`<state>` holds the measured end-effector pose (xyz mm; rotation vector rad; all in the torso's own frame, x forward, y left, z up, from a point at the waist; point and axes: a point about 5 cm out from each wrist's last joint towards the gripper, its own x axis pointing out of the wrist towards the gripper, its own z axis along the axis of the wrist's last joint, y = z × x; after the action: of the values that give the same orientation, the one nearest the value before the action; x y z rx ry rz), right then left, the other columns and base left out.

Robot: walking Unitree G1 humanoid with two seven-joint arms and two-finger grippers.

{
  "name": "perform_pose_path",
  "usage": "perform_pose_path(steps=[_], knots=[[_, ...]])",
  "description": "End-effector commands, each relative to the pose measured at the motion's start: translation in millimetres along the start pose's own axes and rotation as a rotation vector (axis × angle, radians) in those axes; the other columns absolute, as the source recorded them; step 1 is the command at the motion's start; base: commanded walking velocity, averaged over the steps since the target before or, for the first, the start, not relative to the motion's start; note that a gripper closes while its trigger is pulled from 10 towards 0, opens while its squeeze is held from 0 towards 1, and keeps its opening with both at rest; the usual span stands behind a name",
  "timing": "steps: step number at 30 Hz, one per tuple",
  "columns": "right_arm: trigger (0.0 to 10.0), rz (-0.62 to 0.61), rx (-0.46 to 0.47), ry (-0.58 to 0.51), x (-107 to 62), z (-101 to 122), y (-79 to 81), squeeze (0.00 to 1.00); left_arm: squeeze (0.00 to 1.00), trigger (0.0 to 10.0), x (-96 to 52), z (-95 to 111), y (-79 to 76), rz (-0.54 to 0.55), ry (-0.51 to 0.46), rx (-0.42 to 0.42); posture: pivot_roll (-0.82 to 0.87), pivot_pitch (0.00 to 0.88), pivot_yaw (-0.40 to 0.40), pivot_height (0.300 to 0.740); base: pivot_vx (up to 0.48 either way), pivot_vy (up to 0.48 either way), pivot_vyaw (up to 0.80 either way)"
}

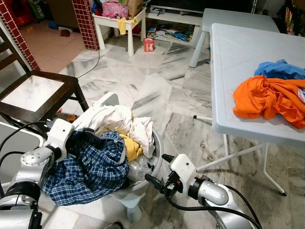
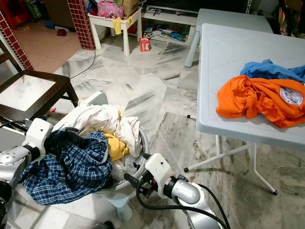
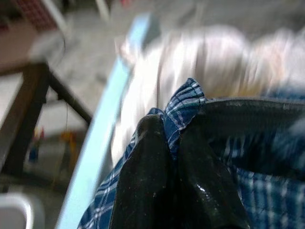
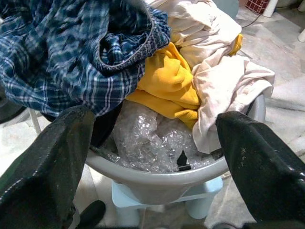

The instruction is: Hang hanger

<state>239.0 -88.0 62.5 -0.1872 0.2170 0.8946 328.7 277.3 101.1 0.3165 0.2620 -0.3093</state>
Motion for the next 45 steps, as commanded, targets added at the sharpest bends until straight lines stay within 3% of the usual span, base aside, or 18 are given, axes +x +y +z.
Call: perform_pose_path(steps=[1, 2, 5, 7, 15, 20, 26, 28, 30, 31, 33, 34, 38, 39, 40, 45], knots=[[10.0, -0.006, 0.002, 0.011, -1.0, -1.8, -3.4, 0.0, 0.0, 0.0, 5.8, 31.8, 5.2, 0.001, -0.128, 0.01, -0.02, 0.122, -0.018, 0.74, 0.0, 0.0, 0.0], [10.0, -0.008, 0.002, 0.009, -0.4, -1.3, -4.0, 0.0, 0.0, 0.0, 8.6, 50.0, 7.4, 0.004, -0.206, -0.039, -0.01, 0.119, -0.02, 0.74, 0.0, 0.0, 0.0], [10.0, -0.015, 0.006, -0.001, 1.3, 0.1, -5.2, 0.0, 0.0, 0.0, 10.1, 79.7, 10.9, 0.002, -0.329, -0.094, -0.01, 0.117, -0.021, 0.74, 0.0, 0.0, 0.0], [10.0, -0.028, 0.006, -0.01, 4.7, 1.7, -6.7, 0.0, 0.0, 0.0, 7.4, 119.9, 15.5, 0.008, -0.476, -0.119, 0.0, 0.114, -0.021, 0.74, 0.0, 0.0, 0.0], [10.0, -0.039, 0.007, -0.019, 8.8, 2.5, -6.8, 0.0, 0.0, 0.0, -4.2, 178.9, 6.8, -0.049, -0.651, -0.092, 0.01, 0.11, -0.014, 0.74, 0.0, 0.0, 0.0], [10.0, -0.044, 0.009, -0.021, 10.4, 1.2, -6.3, 0.0, 0.0, 0.0, -12.7, 195.2, -0.7, -0.055, -0.687, -0.056, 0.02, 0.108, -0.013, 0.74, 0.0, 0.0, 0.0], [10.0, -0.046, 0.011, -0.027, 11.7, 1.5, -5.8, 0.0, 0.0, 0.0, -18.3, 177.7, -17.8, -0.005, -0.669, -0.088, 0.03, 0.111, -0.015, 0.74, 0.0, 0.0, 0.0], [10.0, -0.043, 0.013, -0.031, 11.9, 1.9, -6.0, 0.0, 0.0, 0.0, -18.0, 156.1, -32.6, 0.01, -0.621, -0.137, 0.03, 0.113, -0.02, 0.74, 0.0, 0.0, 0.0], [10.0, -0.04, 0.015, -0.033, 11.9, 2.2, -6.1, 0.0, 0.0, 0.0, -18.2, 149.9, -37.2, 0.015, -0.605, -0.145, 0.03, 0.113, -0.021, 0.74, 0.0, 0.0, 0.0], [10.0, -0.02, 0.017, -0.037, 11.3, 3.3, -6.7, 0.0, 0.0, 0.0, -18.6, 133.4, -53.1, 0.029, -0.563, -0.165, 0.03, 0.115, -0.027, 0.74, 0.0, 0.0, 0.0], [10.0, -0.007, 0.017, -0.039, 10.8, 4.1, -7.2, 0.0, 0.0, 0.0, -19.3, 127.6, -60.5, 0.03, -0.546, -0.164, 0.03, 0.115, -0.027, 0.74, 0.0, 0.0, 0.0], [10.0, 0.003, 0.014, -0.039, 9.5, 5.1, -10.5, 0.0, 0.0, 0.0, -21.4, 117.6, -73.4, 0.042, -0.517, -0.176, 0.03, 0.117, -0.032, 0.74, 0.0, 0.0, 0.0], [10.0, -0.022, 0.001, -0.026, 8.0, 4.8, -21.2, 0.0, 0.0, 0.0, -27.6, 88.1, -97.6, 0.06, -0.429, -0.163, 0.03, 0.117, -0.041, 0.74, 0.0, 0.0, 0.0], [10.0, -0.022, 0.001, -0.026, 8.0, 4.8, -21.2, 0.0, 0.0, 0.0, -27.6, 88.1, -97.6, 0.06, -0.429, -0.163, 0.03, 0.117, -0.041, 0.74, 0.0, 0.0, 0.0], [10.0, -0.024, -0.002, -0.02, 7.4, 3.8, -22.1, 0.0, 0.0, 0.0, -30.1, 68.1, -111.0, 0.046, -0.372, -0.166, 0.03, 0.118, -0.046, 0.74, 0.0, 0.0, 0.0], [10.0, -0.014, -0.003, -0.017, 7.7, 2.8, -19.3, 0.0, 0.0, 0.0, -33.7, 30.6, -128.6, 0.033, -0.239, -0.165, 0.03, 0.119, -0.05, 0.74, 0.0, 0.0, 0.0]])
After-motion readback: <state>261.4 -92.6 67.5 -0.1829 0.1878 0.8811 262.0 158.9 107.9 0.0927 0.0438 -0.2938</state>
